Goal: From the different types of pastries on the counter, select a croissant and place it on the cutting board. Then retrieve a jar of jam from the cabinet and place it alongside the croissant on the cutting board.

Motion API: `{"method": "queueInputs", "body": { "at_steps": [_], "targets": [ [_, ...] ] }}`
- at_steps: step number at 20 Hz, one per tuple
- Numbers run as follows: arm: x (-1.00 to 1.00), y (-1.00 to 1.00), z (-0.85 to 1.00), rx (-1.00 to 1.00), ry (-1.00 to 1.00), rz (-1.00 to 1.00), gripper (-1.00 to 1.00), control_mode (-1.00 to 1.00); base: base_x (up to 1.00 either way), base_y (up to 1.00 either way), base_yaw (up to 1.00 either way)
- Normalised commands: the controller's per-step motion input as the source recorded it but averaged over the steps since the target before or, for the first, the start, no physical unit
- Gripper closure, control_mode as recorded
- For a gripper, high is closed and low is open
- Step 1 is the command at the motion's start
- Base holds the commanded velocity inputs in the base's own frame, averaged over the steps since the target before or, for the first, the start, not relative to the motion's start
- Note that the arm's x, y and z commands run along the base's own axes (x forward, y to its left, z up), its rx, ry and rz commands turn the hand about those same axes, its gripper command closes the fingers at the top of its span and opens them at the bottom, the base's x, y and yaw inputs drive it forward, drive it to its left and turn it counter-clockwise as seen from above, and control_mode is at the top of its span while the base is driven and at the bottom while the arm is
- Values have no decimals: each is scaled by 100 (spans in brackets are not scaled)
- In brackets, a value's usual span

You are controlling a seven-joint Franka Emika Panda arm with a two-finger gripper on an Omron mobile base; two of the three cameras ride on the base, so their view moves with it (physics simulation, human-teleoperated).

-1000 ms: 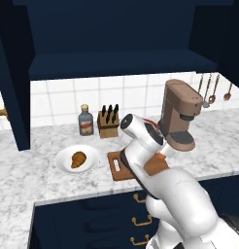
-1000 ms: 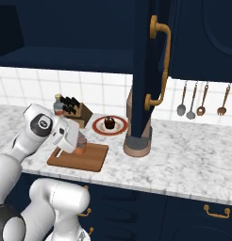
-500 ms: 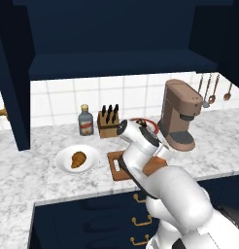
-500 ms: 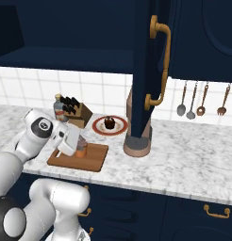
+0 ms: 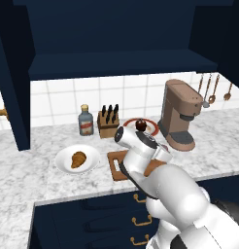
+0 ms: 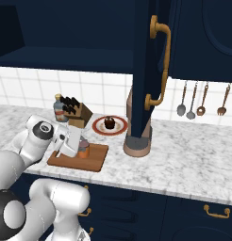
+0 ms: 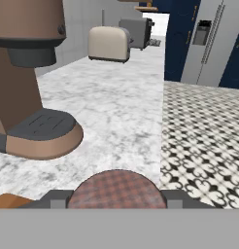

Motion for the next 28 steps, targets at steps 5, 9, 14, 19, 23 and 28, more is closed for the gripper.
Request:
{"method": "queueInputs", "body": {
  "at_steps": [5,9,14,19,23,28],
  "targets": [
    [10,0,-13,0,0,-2,100,-100,0,0,0],
    [9,0,-20,-1,0,-1,100,-100,0,0,0],
    [24,0,-20,-2,0,-1,100,-100,0,0,0],
    [34,0,-17,-2,0,-3,100,-100,0,0,0],
    [33,0,-25,-2,0,-4,100,-100,0,0,0],
    [14,6,-23,-1,0,-6,100,-100,0,0,0]
  ]
}}
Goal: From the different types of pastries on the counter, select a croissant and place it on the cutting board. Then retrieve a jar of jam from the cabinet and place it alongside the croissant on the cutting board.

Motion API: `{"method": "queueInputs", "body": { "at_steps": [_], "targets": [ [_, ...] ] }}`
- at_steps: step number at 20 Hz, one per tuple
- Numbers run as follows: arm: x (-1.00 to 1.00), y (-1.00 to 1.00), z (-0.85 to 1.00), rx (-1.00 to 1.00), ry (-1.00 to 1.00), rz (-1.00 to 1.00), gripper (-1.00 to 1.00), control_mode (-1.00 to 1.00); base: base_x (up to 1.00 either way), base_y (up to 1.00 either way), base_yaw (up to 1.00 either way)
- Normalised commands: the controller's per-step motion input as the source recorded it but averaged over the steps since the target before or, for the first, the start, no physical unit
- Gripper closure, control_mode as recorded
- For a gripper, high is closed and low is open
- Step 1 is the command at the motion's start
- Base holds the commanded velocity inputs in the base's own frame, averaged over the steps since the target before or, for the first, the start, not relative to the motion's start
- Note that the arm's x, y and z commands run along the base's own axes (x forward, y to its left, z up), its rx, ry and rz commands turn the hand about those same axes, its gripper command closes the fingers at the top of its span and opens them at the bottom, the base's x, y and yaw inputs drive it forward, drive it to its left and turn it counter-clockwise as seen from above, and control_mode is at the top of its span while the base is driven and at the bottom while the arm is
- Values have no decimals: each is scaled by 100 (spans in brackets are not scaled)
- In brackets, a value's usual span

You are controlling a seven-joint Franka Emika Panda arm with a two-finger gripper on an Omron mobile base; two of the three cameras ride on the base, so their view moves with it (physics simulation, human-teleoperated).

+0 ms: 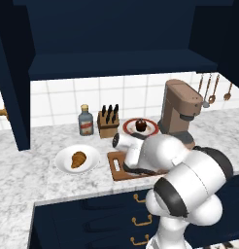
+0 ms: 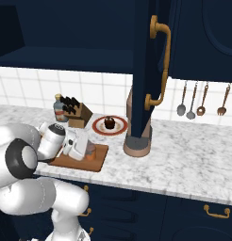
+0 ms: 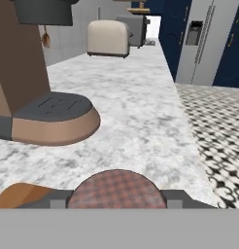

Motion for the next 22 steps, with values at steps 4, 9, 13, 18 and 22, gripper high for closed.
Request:
{"method": "queueInputs", "body": {
  "at_steps": [4,9,13,18,22],
  "targets": [
    [5,0,-21,-4,-1,-6,100,-100,0,0,0],
    [15,0,-22,-3,-2,-3,100,-100,0,0,0],
    [30,0,-20,0,0,0,100,-100,0,0,0],
    [14,0,-33,0,0,0,100,-100,0,0,0],
    [11,0,-42,0,0,0,100,-100,0,0,0]
  ]
}}
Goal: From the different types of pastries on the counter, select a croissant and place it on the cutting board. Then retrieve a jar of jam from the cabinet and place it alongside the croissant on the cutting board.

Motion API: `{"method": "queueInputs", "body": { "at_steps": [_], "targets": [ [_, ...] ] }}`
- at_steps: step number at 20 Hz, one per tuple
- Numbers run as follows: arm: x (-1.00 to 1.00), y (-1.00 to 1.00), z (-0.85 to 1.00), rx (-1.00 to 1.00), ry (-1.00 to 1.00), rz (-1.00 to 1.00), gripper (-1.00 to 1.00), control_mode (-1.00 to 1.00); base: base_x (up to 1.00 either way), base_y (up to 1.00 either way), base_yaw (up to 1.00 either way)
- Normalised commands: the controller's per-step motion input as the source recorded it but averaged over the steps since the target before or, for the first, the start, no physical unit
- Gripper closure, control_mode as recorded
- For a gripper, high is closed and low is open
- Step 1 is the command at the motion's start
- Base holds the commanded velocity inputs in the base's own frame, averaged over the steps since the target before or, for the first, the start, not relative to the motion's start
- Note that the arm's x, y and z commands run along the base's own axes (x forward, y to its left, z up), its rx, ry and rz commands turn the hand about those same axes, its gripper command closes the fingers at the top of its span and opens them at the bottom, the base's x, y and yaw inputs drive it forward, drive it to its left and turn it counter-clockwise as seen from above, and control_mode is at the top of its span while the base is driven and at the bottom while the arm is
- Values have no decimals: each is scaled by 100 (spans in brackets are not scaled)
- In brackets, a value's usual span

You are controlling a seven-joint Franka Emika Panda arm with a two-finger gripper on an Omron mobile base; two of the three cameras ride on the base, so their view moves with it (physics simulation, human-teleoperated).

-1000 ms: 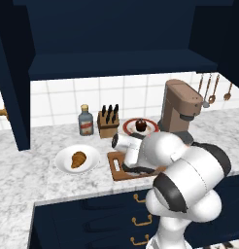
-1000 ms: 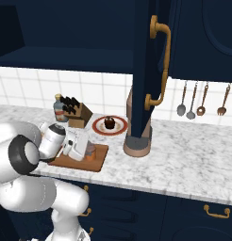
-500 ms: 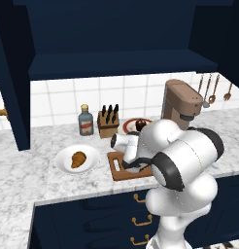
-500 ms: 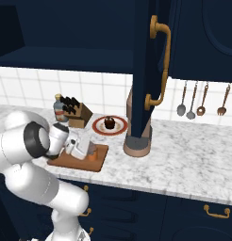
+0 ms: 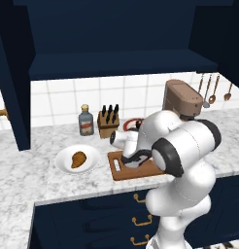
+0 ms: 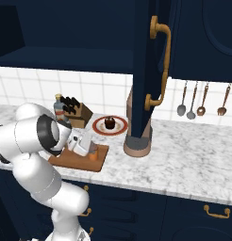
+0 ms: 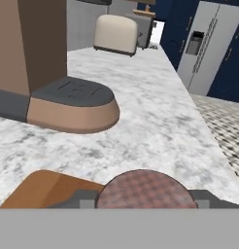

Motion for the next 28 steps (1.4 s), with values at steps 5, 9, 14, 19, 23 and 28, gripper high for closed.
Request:
{"method": "queueInputs", "body": {
  "at_steps": [5,9,14,19,23,28],
  "targets": [
    [2,0,-33,0,0,0,-100,-100,0,0,0],
    [0,0,-15,0,0,0,-100,-100,0,0,0],
    [-4,0,5,0,0,0,-100,-100,0,0,0],
    [-17,0,33,7,4,0,-100,-100,0,0,0],
    [-17,-3,37,12,9,0,-100,-100,0,0,0],
    [-24,-3,7,13,16,0,-100,-100,0,0,0]
  ]
}}
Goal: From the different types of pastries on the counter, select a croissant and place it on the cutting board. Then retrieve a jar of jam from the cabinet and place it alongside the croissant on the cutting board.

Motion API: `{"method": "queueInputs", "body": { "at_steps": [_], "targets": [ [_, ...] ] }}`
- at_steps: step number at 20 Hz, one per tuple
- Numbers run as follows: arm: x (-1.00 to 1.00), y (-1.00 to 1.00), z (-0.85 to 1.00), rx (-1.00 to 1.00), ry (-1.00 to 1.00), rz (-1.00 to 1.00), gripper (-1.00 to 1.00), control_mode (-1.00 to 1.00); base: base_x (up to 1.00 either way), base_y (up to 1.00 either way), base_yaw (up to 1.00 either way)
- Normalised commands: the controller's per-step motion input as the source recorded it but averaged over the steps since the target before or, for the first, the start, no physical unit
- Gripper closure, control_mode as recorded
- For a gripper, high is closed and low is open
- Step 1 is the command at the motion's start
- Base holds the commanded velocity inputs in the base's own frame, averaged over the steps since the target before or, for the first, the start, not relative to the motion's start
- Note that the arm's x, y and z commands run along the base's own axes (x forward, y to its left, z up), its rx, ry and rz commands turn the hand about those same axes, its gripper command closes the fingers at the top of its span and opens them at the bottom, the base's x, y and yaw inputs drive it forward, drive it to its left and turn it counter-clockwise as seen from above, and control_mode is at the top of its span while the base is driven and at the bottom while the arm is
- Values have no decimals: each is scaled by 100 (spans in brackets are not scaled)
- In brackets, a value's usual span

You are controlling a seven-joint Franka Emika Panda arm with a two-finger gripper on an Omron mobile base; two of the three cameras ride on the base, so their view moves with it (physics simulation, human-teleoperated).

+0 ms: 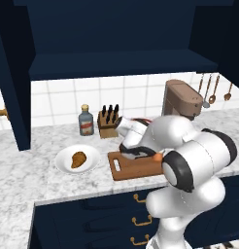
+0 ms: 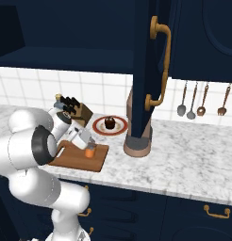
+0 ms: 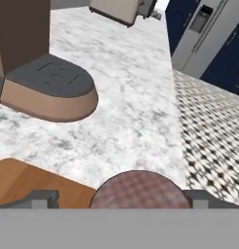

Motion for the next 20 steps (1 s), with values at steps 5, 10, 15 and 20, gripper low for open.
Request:
{"method": "queueInputs", "body": {
  "at_steps": [5,10,15,20],
  "targets": [
    [-7,0,-1,0,-2,0,-100,-100,0,0,0],
    [10,0,0,-14,-28,-3,-100,-100,0,0,0],
    [7,7,-1,-20,-34,-5,-100,-100,0,0,0],
    [4,1,-11,-23,-35,-1,-100,-100,0,0,0]
  ]
}}
